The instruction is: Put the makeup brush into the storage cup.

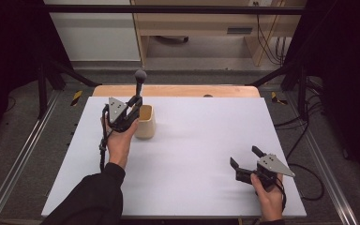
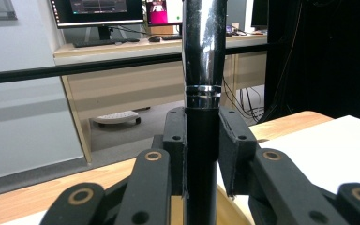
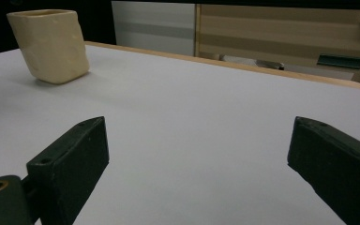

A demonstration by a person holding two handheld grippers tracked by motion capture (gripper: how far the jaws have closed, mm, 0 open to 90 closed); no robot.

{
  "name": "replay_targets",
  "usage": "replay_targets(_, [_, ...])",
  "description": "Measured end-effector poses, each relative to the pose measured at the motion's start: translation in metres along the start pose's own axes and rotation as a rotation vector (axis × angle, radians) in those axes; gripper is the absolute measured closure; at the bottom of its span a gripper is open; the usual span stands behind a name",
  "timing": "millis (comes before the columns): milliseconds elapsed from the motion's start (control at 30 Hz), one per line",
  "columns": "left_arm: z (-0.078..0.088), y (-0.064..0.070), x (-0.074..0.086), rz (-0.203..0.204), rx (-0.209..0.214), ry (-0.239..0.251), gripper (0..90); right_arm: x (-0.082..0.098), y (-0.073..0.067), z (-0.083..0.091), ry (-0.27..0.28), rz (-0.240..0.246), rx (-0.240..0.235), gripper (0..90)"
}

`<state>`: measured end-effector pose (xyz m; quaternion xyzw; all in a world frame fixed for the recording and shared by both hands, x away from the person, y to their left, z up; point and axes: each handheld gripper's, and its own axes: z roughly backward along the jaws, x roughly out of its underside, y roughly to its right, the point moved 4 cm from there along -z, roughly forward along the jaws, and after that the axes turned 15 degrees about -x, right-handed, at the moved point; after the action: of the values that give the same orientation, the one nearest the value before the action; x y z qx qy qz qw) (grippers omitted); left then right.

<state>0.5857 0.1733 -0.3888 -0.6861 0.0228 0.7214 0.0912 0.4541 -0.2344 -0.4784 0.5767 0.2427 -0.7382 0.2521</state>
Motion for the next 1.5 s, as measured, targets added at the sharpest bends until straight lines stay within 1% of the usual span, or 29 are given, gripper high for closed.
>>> replay_targets(200, [-0.002, 0.001, 0.004, 0.007, 0.011, -0.002, 74.6, 0.000, 0.000, -0.001, -0.007, 0.005, 0.001, 5.9])
replay_targets(300, [-0.002, 0.001, 0.005, 0.002, 0.012, -0.001, 74.5, 0.001, 0.000, -0.001, -0.008, 0.004, 0.000, 5.9])
replay_targets(333, [-0.003, 0.002, 0.006, 0.015, 0.013, -0.001, 74.5, 0.001, 0.000, -0.001, -0.008, 0.003, 0.000, 5.9])
replay_targets(400, [-0.003, 0.002, 0.008, 0.010, 0.015, -0.004, 74.5, 0.001, 0.000, -0.001, -0.008, 0.001, -0.002, 5.9])
replay_targets(733, [-0.005, 0.003, 0.012, 0.014, 0.015, -0.011, 74.5, 0.001, 0.000, -0.002, -0.012, 0.003, -0.003, 5.9])
replay_targets(800, [-0.005, 0.003, 0.013, 0.002, 0.016, -0.012, 74.5, 0.002, -0.001, -0.002, -0.011, 0.003, -0.005, 5.9])
replay_targets(967, [-0.005, 0.004, 0.016, 0.004, 0.018, -0.014, 74.5, 0.002, -0.001, -0.002, -0.014, 0.000, -0.007, 5.9])
replay_targets(1000, [-0.005, 0.004, 0.016, -0.005, 0.016, -0.014, 74.5, 0.002, -0.002, -0.002, -0.014, -0.006, -0.006, 5.9])
replay_targets(1067, [-0.005, 0.004, 0.017, -0.017, 0.017, -0.015, 74.5, 0.002, -0.002, -0.003, -0.015, 0.000, -0.007, 5.9])
replay_targets(1200, [-0.005, 0.005, 0.018, -0.013, 0.015, -0.016, 74.5, 0.002, -0.001, -0.003, -0.017, 0.003, -0.007, 5.8])
replay_targets(1233, [-0.005, 0.005, 0.018, -0.019, 0.015, -0.018, 74.5, 0.002, -0.001, -0.003, -0.018, 0.006, -0.006, 5.9])
replay_targets(1500, [-0.004, 0.005, 0.021, -0.022, 0.016, -0.020, 74.5, 0.002, -0.002, -0.003, -0.020, 0.003, -0.009, 5.9])
